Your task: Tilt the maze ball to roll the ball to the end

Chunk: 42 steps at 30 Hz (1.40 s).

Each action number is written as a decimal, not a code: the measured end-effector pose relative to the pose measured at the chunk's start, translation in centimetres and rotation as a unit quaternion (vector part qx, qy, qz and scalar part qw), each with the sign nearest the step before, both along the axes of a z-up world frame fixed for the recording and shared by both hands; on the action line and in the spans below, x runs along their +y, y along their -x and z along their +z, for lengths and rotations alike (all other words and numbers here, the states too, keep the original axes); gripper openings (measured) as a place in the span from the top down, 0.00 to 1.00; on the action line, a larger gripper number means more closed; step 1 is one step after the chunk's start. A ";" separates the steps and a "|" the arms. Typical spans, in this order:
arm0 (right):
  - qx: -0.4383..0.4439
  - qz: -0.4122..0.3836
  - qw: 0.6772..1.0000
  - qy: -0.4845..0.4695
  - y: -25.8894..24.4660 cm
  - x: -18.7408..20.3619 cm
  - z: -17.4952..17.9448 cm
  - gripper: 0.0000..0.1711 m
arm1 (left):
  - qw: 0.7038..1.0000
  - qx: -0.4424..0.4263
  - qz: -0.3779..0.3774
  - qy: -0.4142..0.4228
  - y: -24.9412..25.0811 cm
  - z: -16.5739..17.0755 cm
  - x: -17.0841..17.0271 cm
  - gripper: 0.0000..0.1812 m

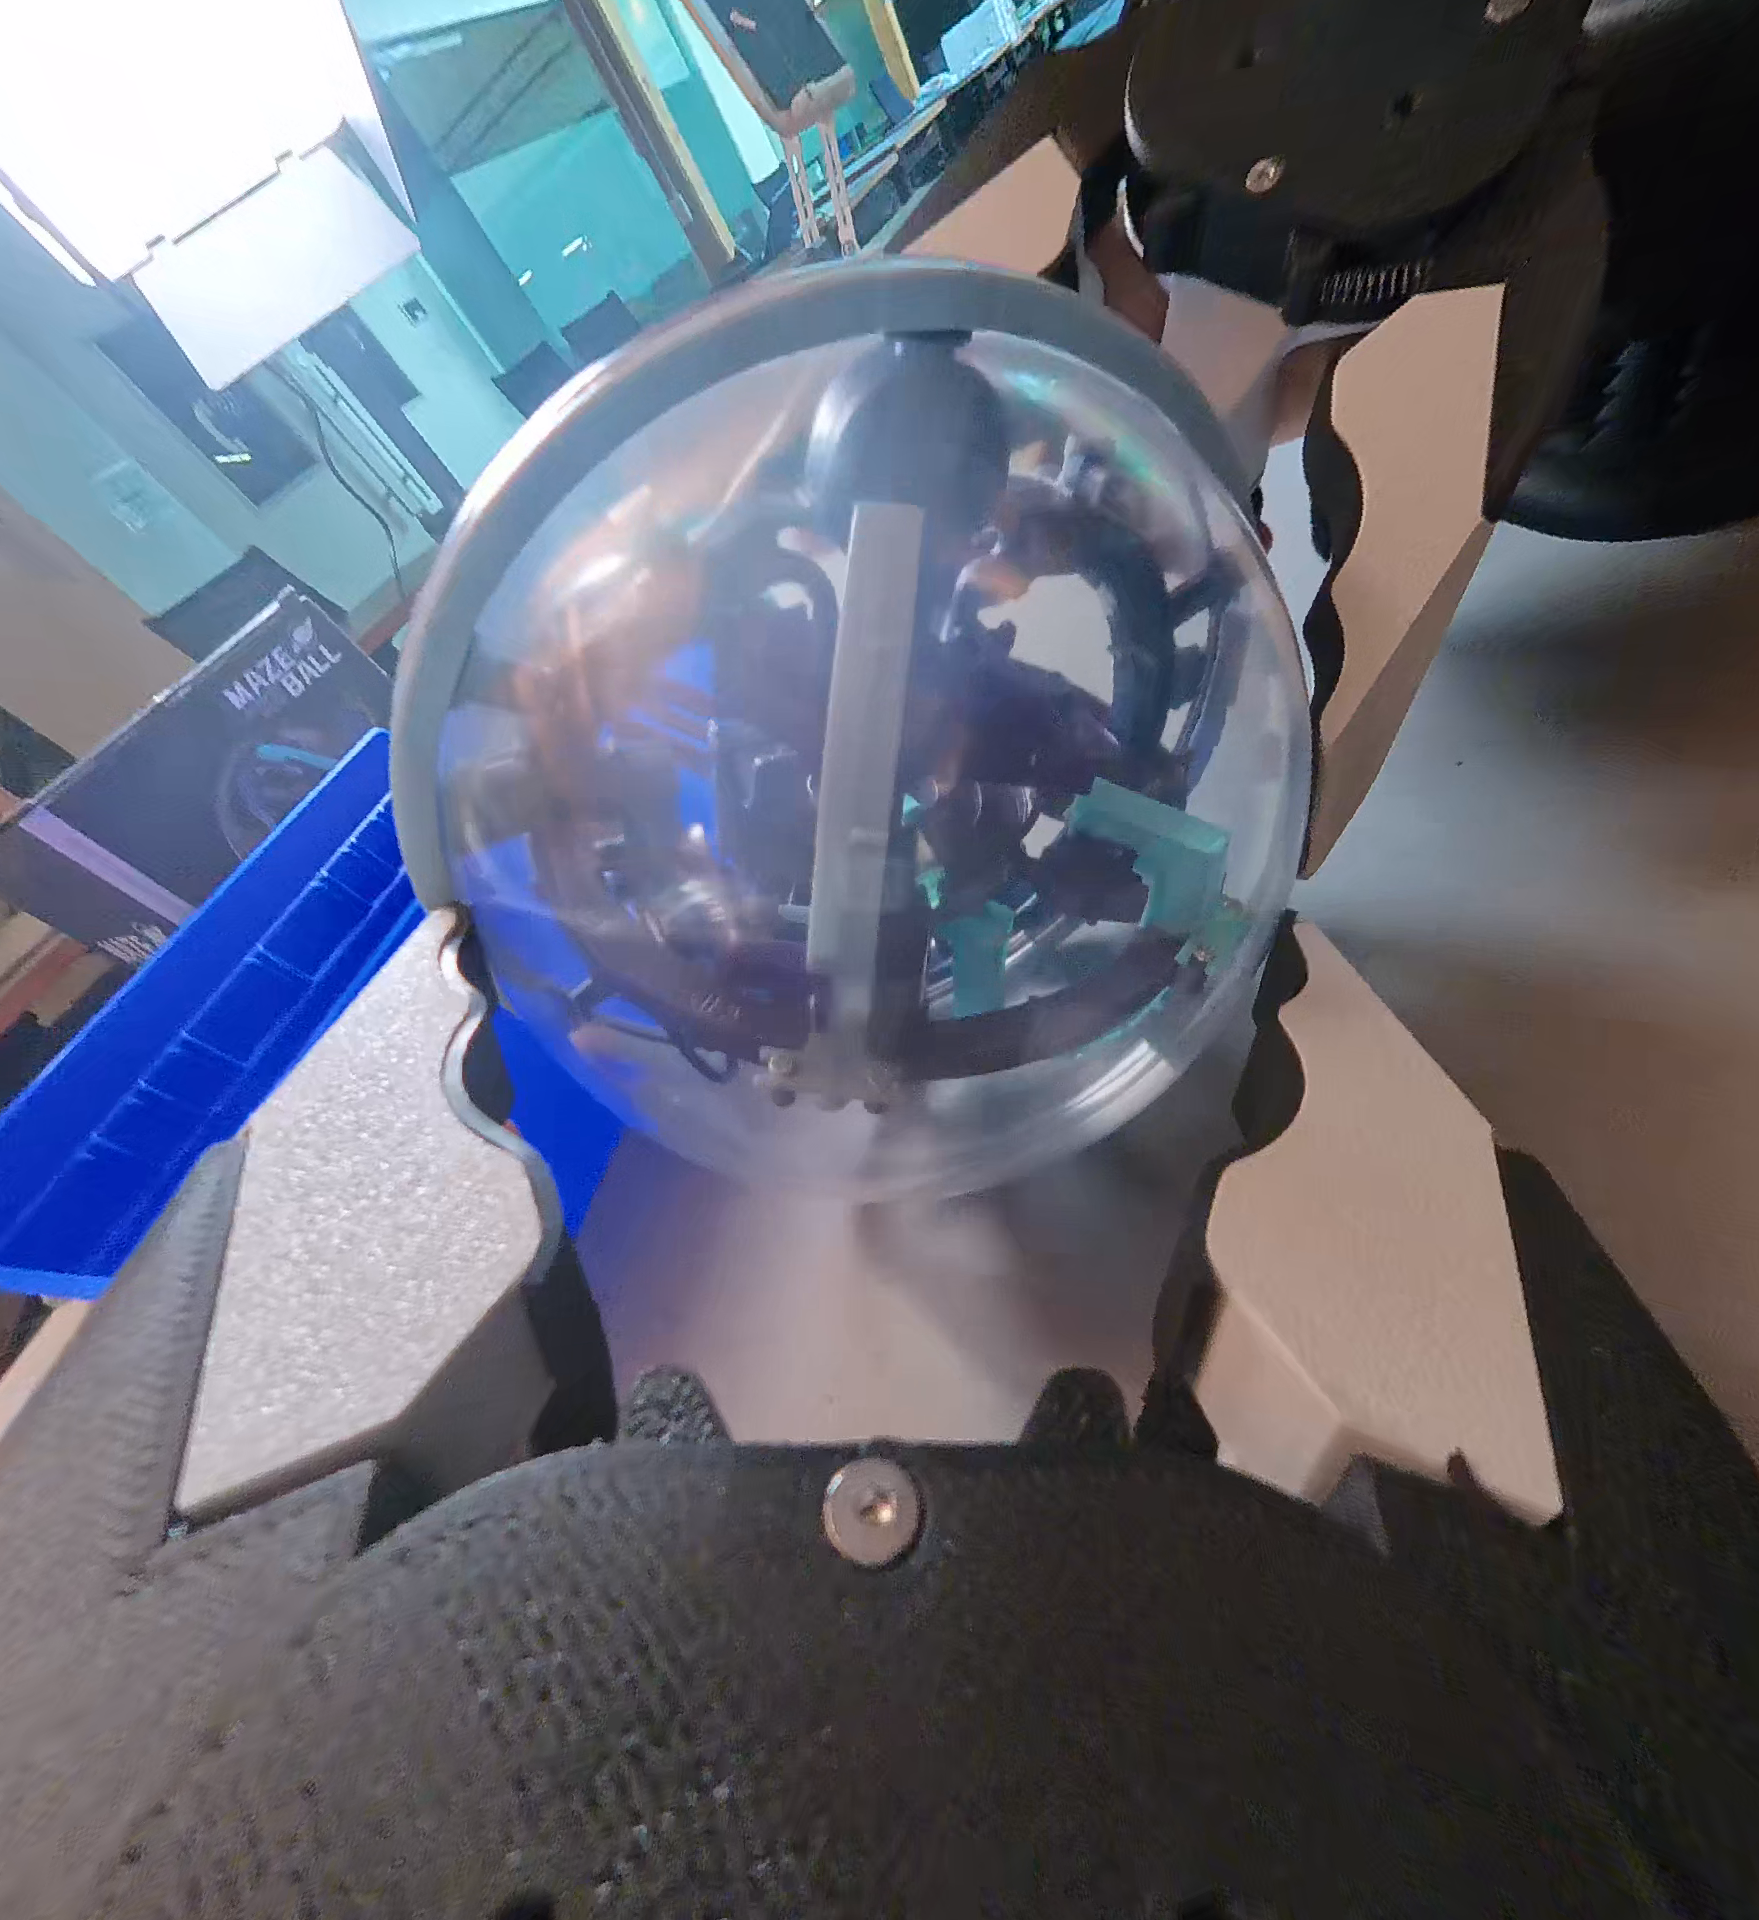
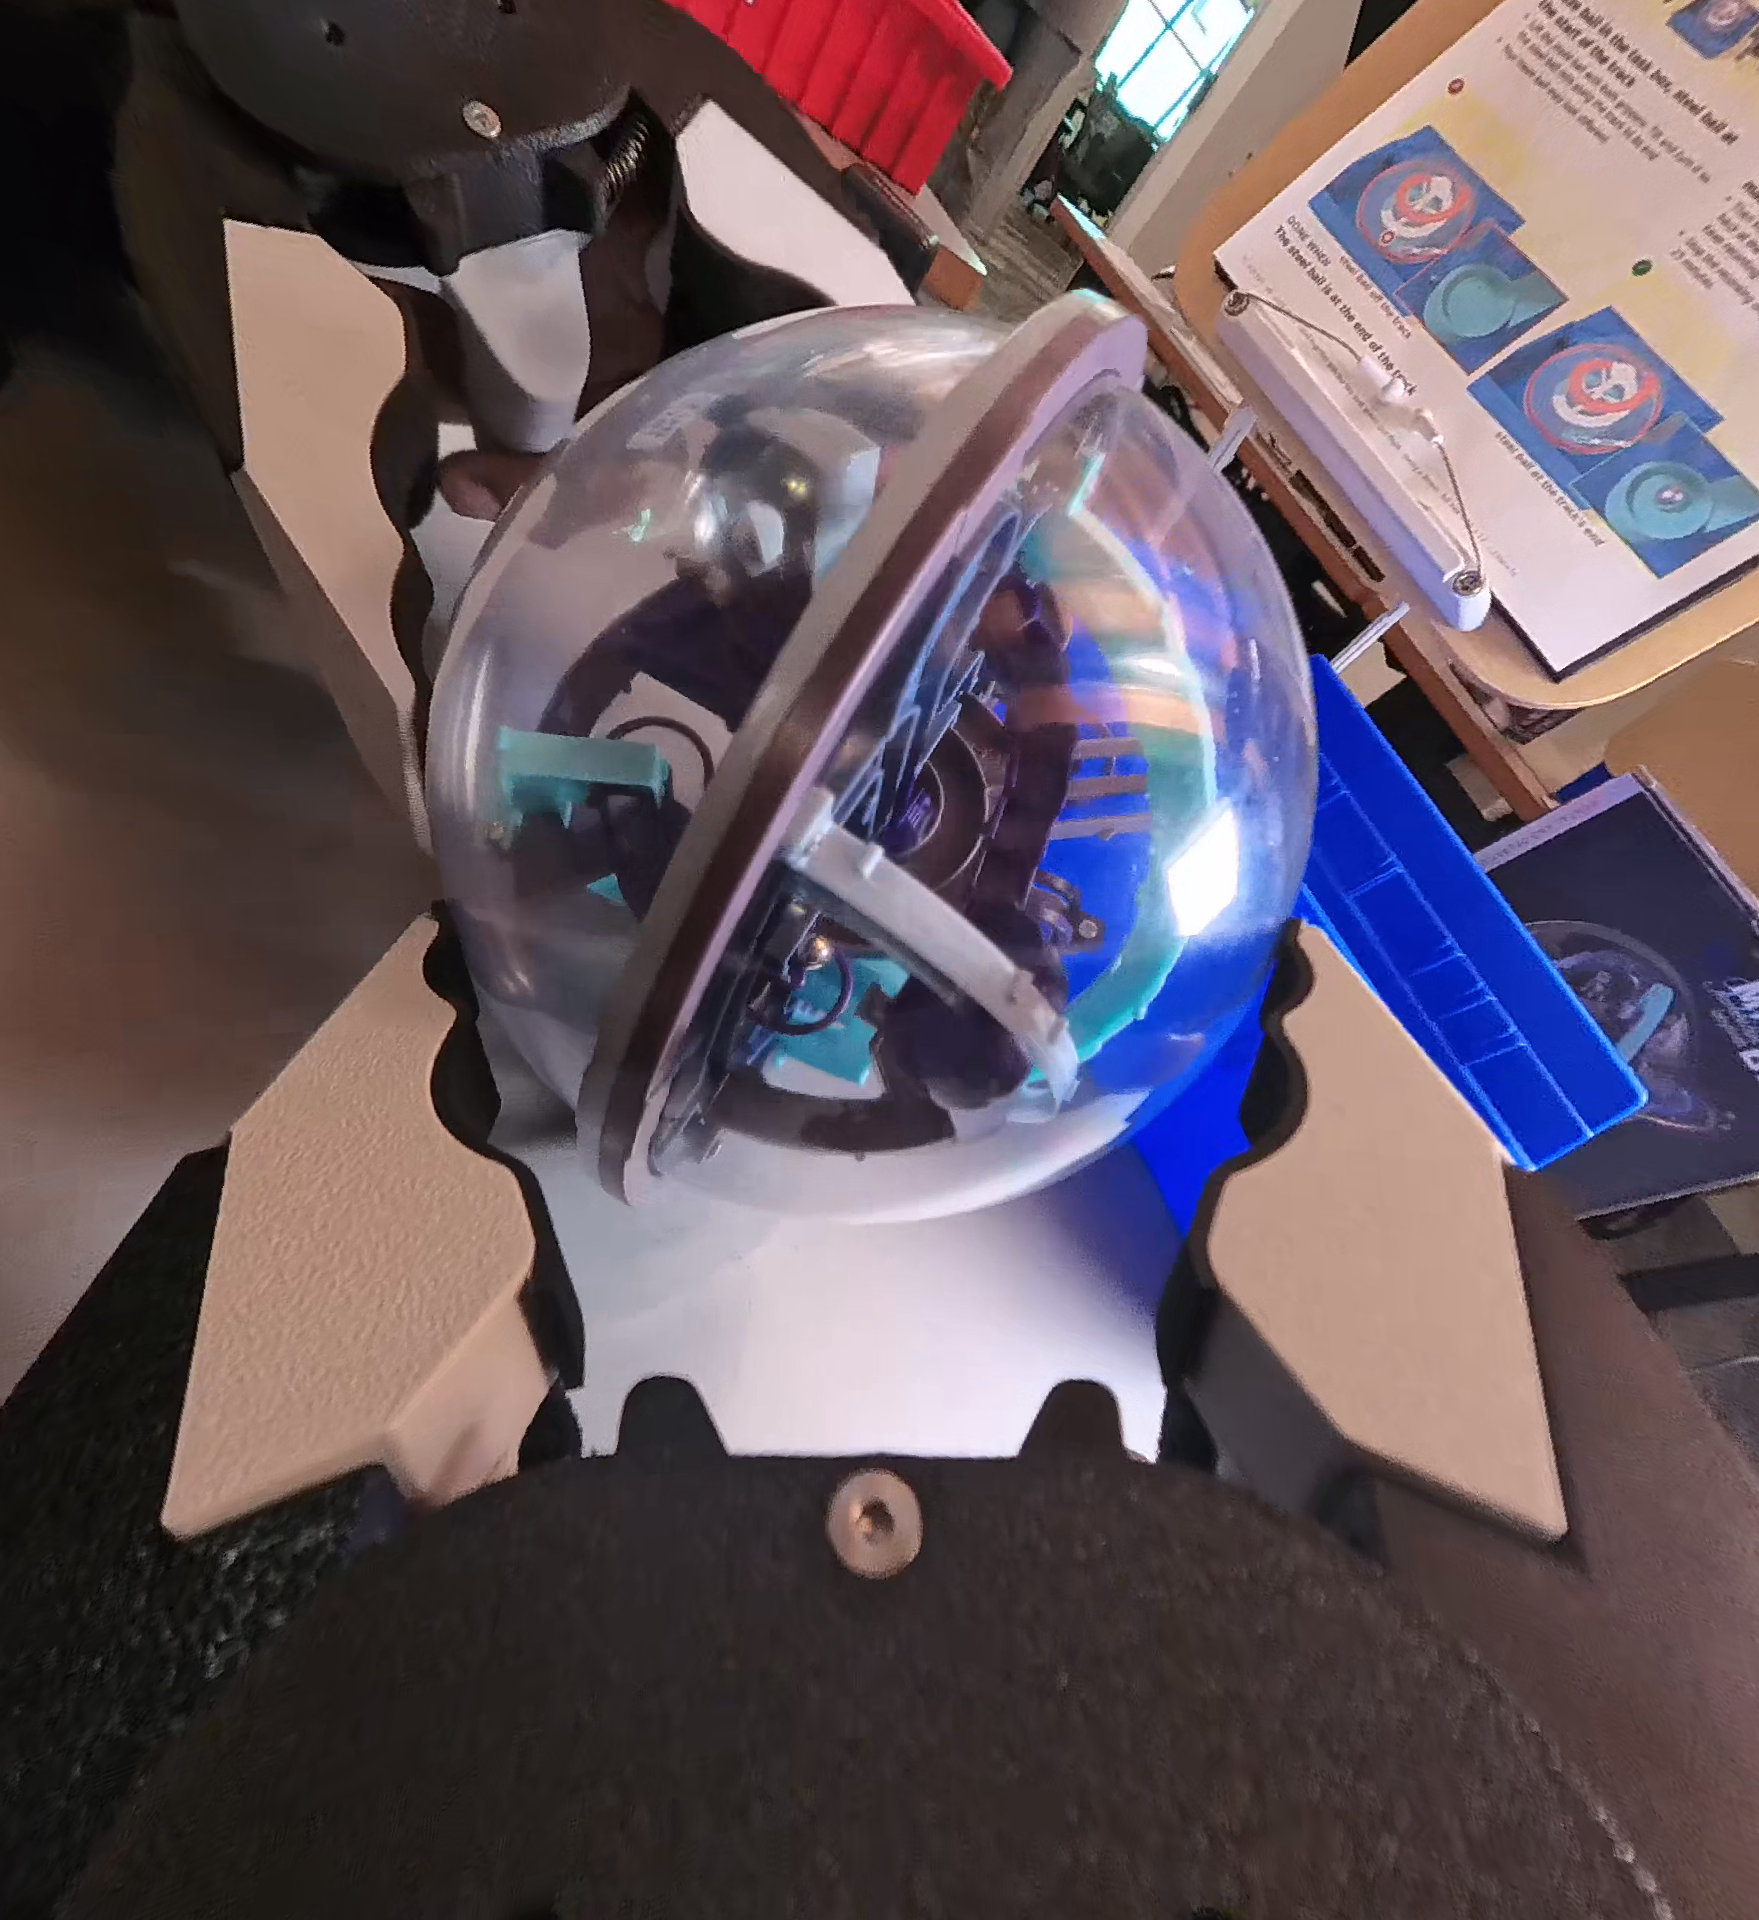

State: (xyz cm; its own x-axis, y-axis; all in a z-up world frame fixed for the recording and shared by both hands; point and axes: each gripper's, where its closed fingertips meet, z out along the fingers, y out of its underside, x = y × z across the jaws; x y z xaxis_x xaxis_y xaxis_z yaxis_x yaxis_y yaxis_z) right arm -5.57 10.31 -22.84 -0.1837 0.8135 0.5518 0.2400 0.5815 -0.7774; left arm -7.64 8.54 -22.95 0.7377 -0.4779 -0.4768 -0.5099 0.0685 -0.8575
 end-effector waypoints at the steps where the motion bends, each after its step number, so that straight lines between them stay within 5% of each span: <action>1: 0.003 0.000 1.000 -0.003 0.0 0.0 0.0 0.15 | 1.000 0.004 -0.001 -0.005 -0.1 0.1 -0.1 0.22; 10: 0.016 -0.009 0.997 -0.081 0.4 0.2 0.0 0.14 | 0.992 0.092 0.016 -0.090 -0.1 0.9 -0.3 0.22; 21: -0.006 0.014 0.999 0.031 0.2 -0.7 0.4 0.14 | 0.999 -0.008 -0.024 -0.033 -0.7 1.3 -0.7 0.22; 27: -0.001 0.006 1.000 -0.031 0.4 -0.4 0.4 0.14 | 0.998 0.031 -0.006 -0.054 -0.2 0.7 -0.3 0.22; 33: -0.032 0.015 0.993 -0.111 0.8 -0.9 1.1 0.17 | 0.998 0.050 0.033 -0.012 1.0 -1.3 0.7 0.22; 38: -0.027 0.053 0.998 -0.036 1.5 -2.7 3.2 0.24 | 0.998 -0.005 0.019 0.063 0.7 -2.7 0.8 0.23; 42: -0.034 0.038 0.998 -0.025 1.2 -1.8 4.0 0.18 | 0.995 -0.032 0.013 0.098 0.8 -3.2 0.7 0.32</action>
